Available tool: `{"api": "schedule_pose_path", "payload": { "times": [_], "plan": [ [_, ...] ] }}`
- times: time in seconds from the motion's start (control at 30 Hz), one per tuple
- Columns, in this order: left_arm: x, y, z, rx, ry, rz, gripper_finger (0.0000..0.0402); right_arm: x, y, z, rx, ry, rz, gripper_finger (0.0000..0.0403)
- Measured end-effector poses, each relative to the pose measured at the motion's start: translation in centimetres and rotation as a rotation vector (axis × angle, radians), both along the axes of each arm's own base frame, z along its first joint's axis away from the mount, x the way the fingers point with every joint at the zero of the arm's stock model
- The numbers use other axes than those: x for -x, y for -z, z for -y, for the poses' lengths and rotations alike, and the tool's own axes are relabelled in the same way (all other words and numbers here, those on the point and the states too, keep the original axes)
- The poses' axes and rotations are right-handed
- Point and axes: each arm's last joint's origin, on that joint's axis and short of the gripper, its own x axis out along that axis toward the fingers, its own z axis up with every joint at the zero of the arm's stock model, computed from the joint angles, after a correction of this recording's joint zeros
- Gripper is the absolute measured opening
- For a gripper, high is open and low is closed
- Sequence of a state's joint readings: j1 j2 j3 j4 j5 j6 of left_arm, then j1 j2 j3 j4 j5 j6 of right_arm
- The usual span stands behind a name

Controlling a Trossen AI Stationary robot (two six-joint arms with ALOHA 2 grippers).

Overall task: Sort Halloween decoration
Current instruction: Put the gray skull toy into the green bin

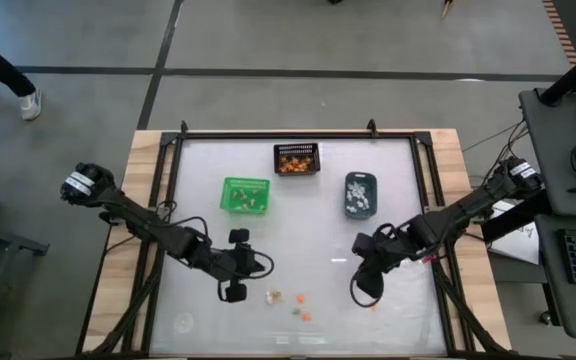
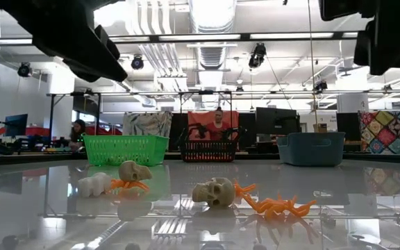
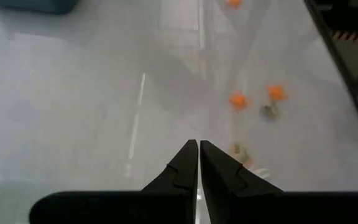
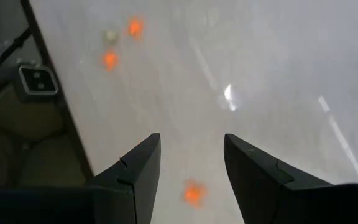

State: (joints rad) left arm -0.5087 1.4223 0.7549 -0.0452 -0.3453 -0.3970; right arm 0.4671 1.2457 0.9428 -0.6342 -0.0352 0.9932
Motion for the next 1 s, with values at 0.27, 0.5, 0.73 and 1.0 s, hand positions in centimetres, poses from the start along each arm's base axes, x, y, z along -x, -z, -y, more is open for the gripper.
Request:
{"api": "schedule_pose_path", "payload": {
  "times": [0.27,0.5,0.73,1.0],
  "plan": [
    [0.4,-0.1,1.4,0.084,0.012,0.012,0.005,0.1,0.1,-0.2,0.141,0.011,0.07,0.0166],
    [-0.1,2.1,3.2,0.024,-0.013,0.029,0.0133,0.0,0.1,0.3,0.291,0.067,0.135,0.0166],
    [-1.5,3.8,4.4,-0.051,0.005,0.008,0.0161,-0.4,-0.3,0.7,0.49,0.12,0.244,0.0166],
    [-2.5,4.2,5.2,-0.103,0.051,0.025,0.016,-1.0,-0.8,0.6,0.512,0.143,0.336,0.0166]
  ]
}}
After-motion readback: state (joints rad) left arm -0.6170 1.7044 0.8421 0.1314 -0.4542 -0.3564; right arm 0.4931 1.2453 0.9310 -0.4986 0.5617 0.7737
